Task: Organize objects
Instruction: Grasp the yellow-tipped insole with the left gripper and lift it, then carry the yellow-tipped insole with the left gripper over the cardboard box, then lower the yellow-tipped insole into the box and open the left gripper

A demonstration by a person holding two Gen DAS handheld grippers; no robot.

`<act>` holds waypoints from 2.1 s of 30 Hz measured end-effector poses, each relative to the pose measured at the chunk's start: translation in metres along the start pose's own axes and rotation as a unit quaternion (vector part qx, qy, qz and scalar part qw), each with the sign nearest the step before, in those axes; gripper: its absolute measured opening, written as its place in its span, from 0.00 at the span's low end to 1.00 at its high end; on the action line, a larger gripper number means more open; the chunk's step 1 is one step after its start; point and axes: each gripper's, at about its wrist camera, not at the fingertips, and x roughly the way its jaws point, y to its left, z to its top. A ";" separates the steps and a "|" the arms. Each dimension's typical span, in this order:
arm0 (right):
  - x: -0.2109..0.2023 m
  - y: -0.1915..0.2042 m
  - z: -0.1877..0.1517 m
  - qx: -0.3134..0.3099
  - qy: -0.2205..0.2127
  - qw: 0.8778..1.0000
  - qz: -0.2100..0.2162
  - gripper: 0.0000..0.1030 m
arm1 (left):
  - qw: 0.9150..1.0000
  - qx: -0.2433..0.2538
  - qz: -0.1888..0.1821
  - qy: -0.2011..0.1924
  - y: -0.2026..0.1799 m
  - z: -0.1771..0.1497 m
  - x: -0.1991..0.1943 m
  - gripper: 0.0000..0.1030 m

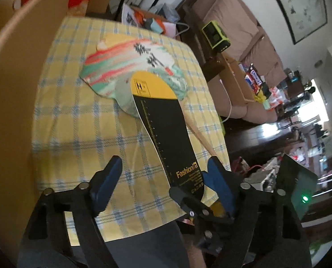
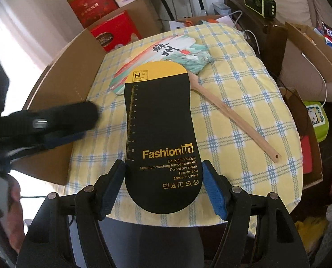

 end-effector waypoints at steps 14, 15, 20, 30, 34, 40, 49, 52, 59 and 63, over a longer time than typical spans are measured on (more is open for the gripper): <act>-0.030 0.017 0.005 -0.027 -0.036 0.999 -0.014 0.69 | 0.999 -0.002 -0.047 0.015 -0.006 -0.003 0.013 0.15; -0.034 0.019 0.007 -0.028 -0.039 0.999 -0.012 0.69 | 0.999 -0.002 -0.051 0.012 -0.007 -0.003 0.008 0.15; -0.053 0.033 0.016 -0.043 -0.057 0.997 -0.007 0.69 | 0.998 0.001 -0.067 -0.012 -0.011 0.000 -0.020 0.15; -0.077 0.107 0.038 -0.110 -0.086 0.990 0.021 0.69 | 0.994 -0.006 -0.070 -0.084 0.012 0.014 -0.102 0.15; -0.070 0.151 0.044 -0.148 -0.087 0.985 0.035 0.69 | 0.992 -0.026 -0.063 -0.107 0.039 0.017 -0.133 0.15; -0.048 0.211 0.046 -0.194 -0.071 0.977 0.060 0.69 | 0.988 -0.065 -0.045 -0.134 0.100 0.018 -0.175 0.15; 0.009 0.282 0.037 -0.244 -0.025 0.966 0.083 0.69 | 0.982 -0.117 -0.005 -0.149 0.183 0.006 -0.202 0.15; 0.028 0.291 0.035 -0.250 -0.001 0.964 0.085 0.63 | 0.982 -0.123 0.009 -0.146 0.196 -0.003 -0.202 0.15; 0.062 0.297 0.023 -0.289 0.039 0.956 0.033 0.43 | 0.978 -0.143 0.022 -0.148 0.225 -0.018 -0.204 0.18; 0.063 0.296 0.022 -0.287 0.039 0.957 0.022 0.42 | 0.977 -0.134 0.042 -0.158 0.225 -0.021 -0.212 0.18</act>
